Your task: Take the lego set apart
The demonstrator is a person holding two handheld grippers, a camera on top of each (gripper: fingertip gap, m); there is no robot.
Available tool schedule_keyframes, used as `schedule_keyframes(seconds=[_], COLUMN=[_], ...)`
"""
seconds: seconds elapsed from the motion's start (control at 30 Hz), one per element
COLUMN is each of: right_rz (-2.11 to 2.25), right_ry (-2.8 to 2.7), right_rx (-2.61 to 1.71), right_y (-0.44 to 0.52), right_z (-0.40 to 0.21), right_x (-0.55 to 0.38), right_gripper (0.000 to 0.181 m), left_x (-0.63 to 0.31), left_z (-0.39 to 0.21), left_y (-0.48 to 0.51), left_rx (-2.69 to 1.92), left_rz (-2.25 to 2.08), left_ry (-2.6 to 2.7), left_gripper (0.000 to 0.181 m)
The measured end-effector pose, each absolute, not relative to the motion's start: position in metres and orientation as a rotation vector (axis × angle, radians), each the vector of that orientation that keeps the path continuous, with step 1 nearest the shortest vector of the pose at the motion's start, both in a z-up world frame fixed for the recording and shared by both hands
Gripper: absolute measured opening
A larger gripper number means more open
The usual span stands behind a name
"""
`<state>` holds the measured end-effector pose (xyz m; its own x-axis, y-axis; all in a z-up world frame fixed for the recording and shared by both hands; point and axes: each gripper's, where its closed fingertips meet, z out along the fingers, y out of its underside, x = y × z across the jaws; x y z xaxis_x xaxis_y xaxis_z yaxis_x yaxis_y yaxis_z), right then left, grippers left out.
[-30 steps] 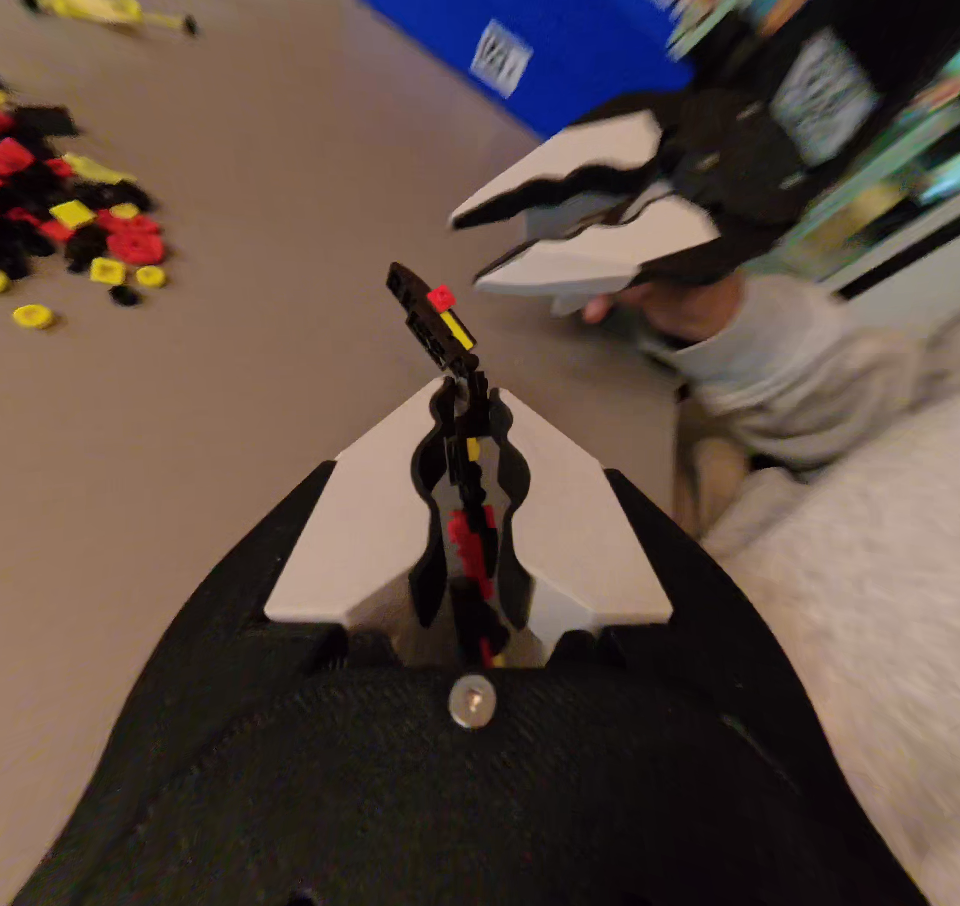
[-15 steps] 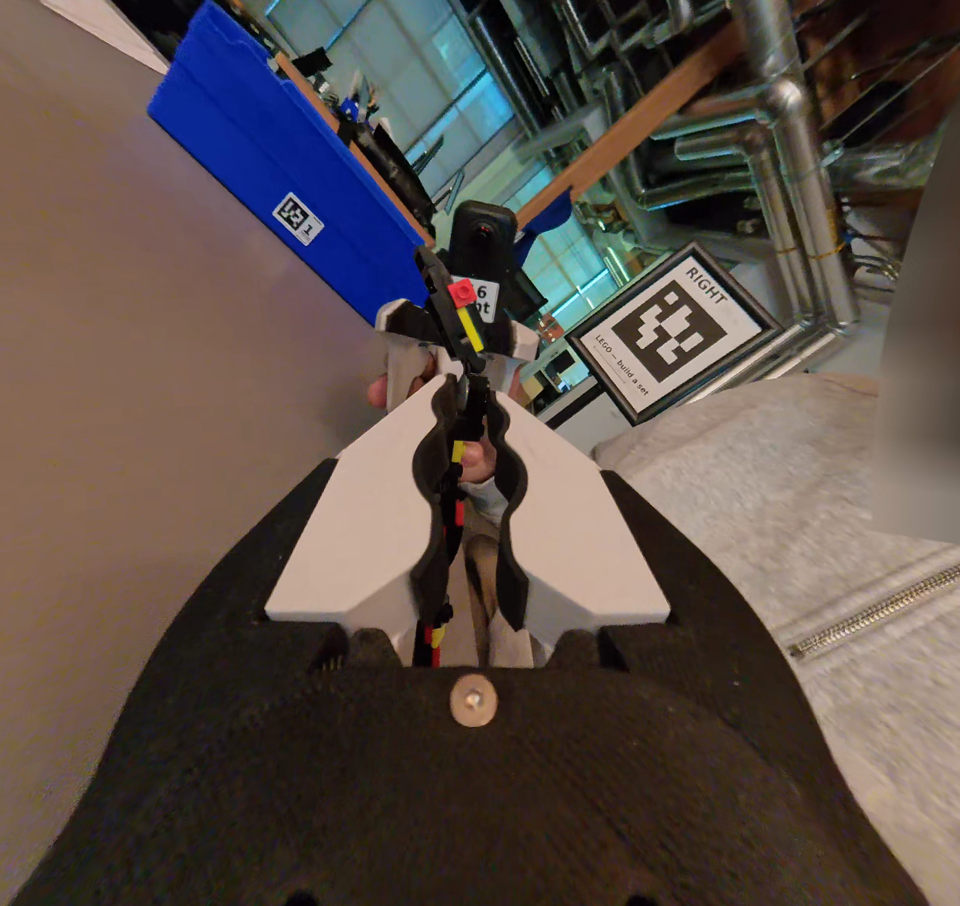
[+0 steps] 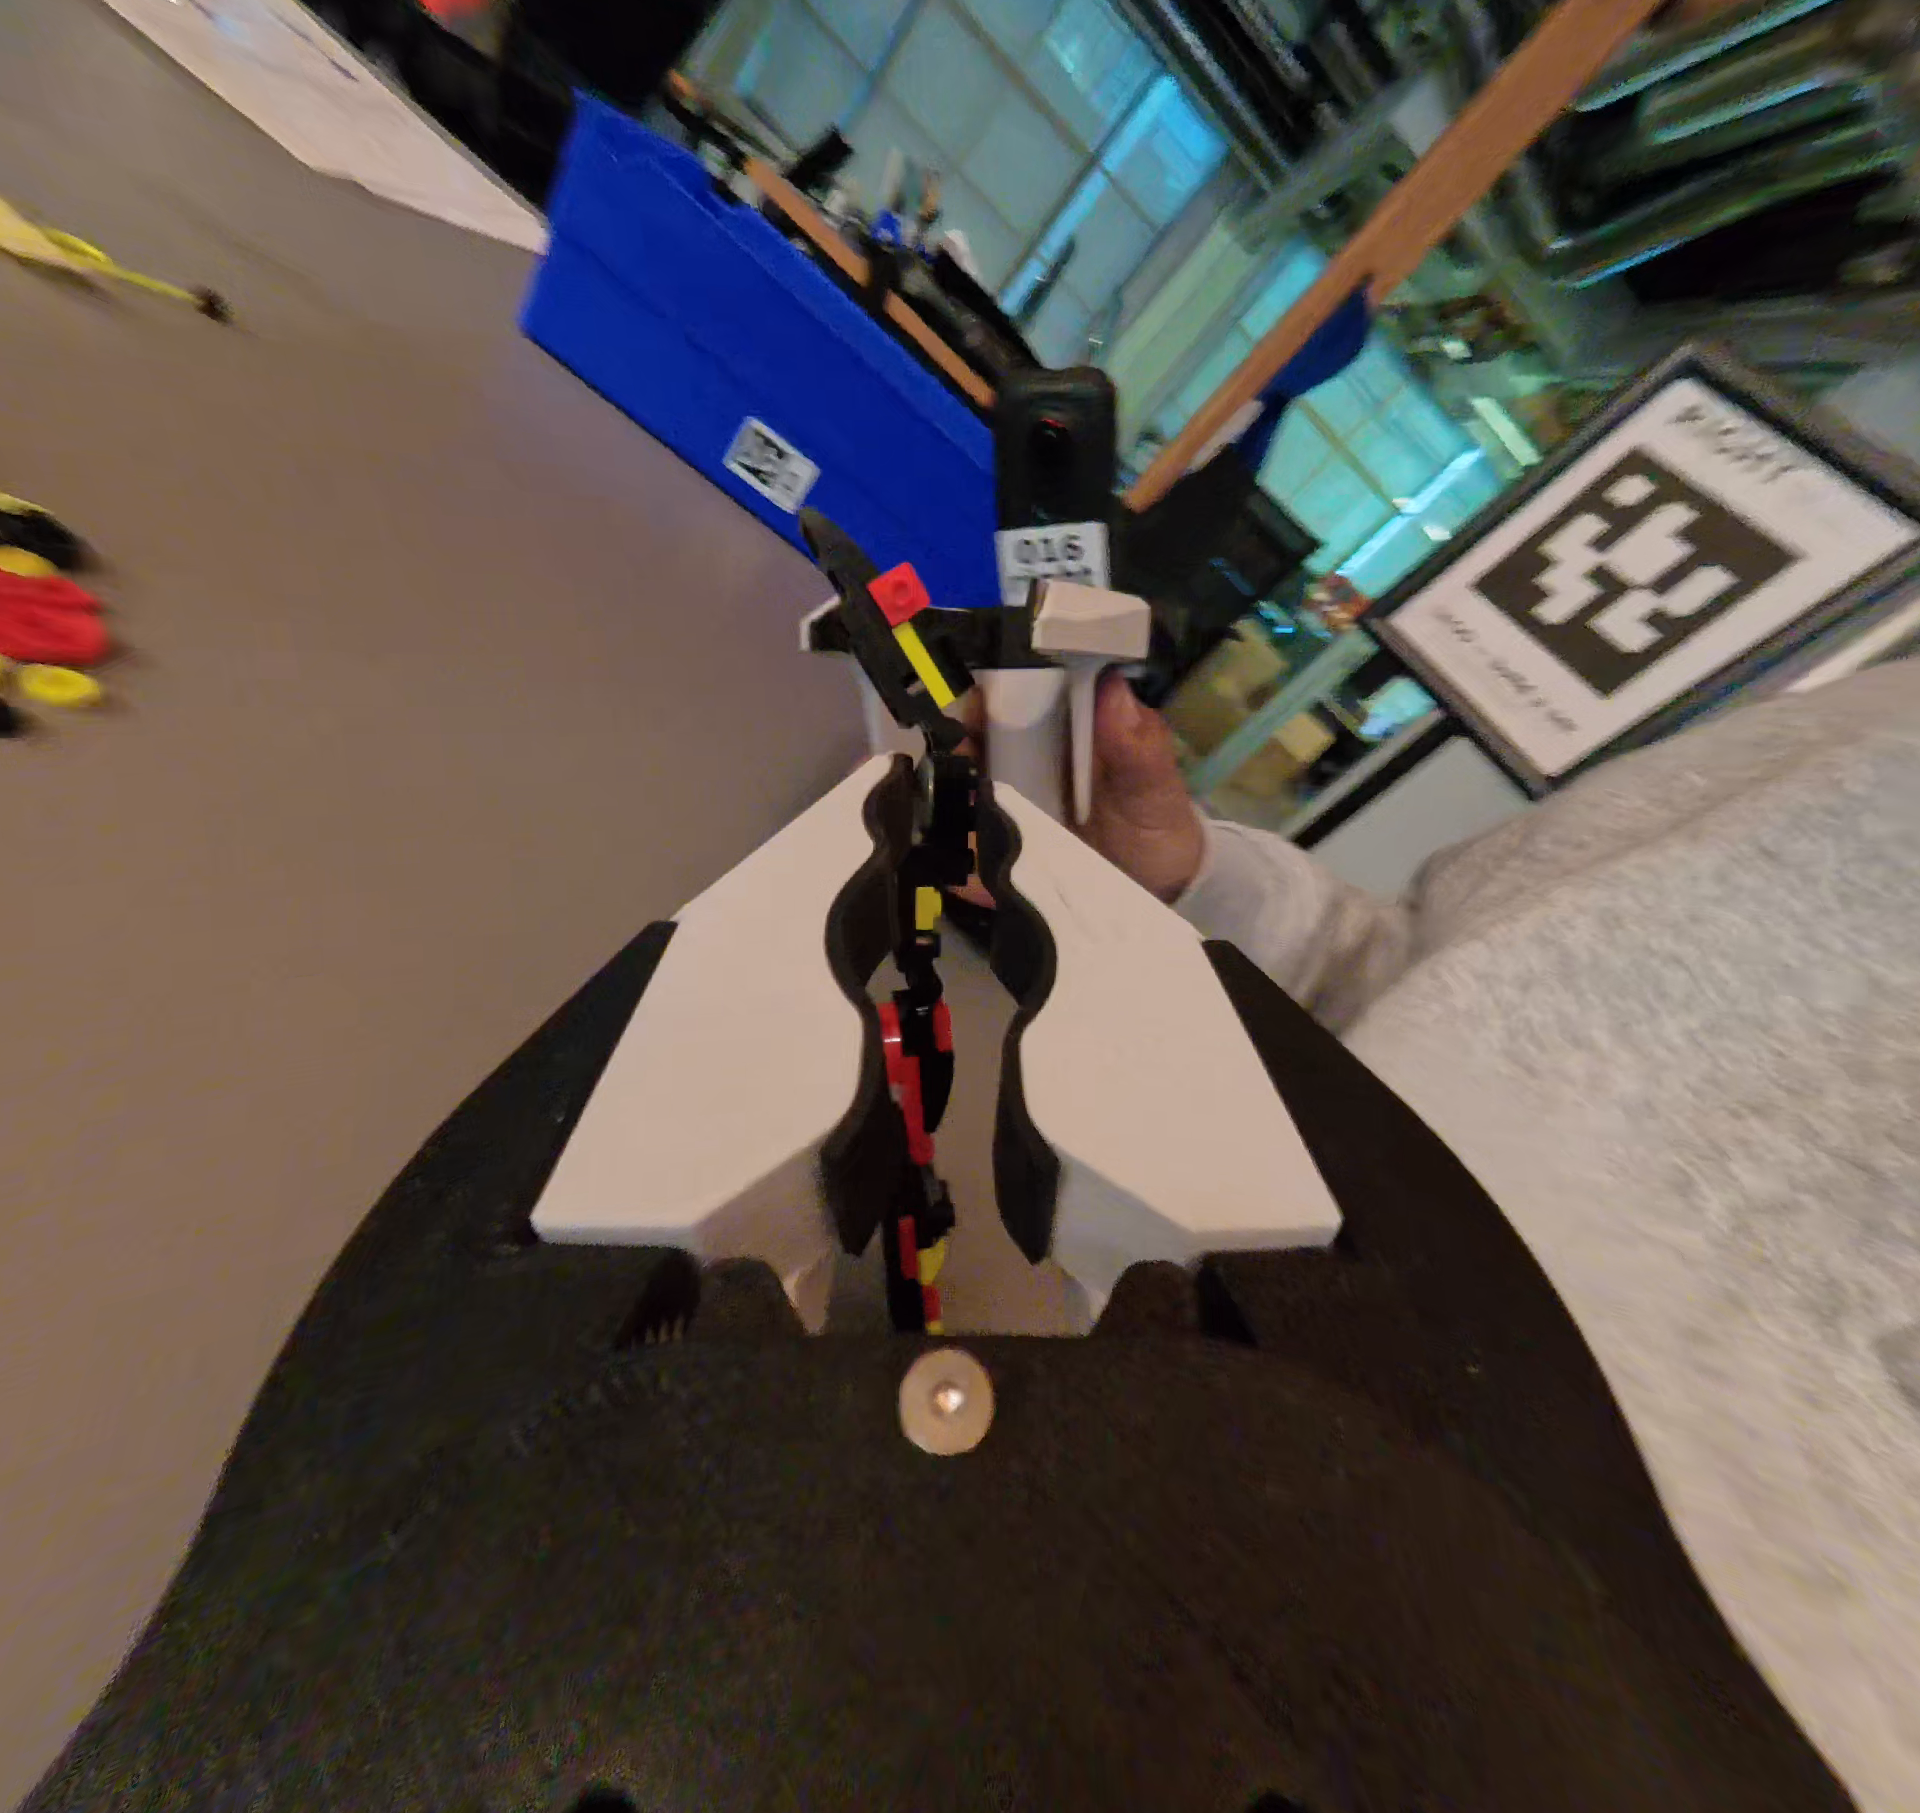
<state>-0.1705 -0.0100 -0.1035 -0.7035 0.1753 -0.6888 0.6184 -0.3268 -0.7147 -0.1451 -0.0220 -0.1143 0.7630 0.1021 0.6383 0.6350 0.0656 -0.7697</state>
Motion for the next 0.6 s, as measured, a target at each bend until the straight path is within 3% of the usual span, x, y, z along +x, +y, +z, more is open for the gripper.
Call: schedule_keyframes(seconds=[0.2,0.6], right_rz=[-2.048,-2.337], right_ry=[2.064,2.866], right_rx=[1.071,0.397], right_y=[-0.02,-0.011], right_z=[-0.125,-0.108], right_x=[-0.171,-0.159], right_gripper=[0.036,0.028], left_x=[-0.148,-0.14], left_z=[-0.136,-0.132], left_y=[-0.017,-0.021], left_rx=[-1.691,-1.569], left_rz=[-0.142,-0.455], left_ry=[-0.579,-0.602], left_gripper=[0.011,0.01])
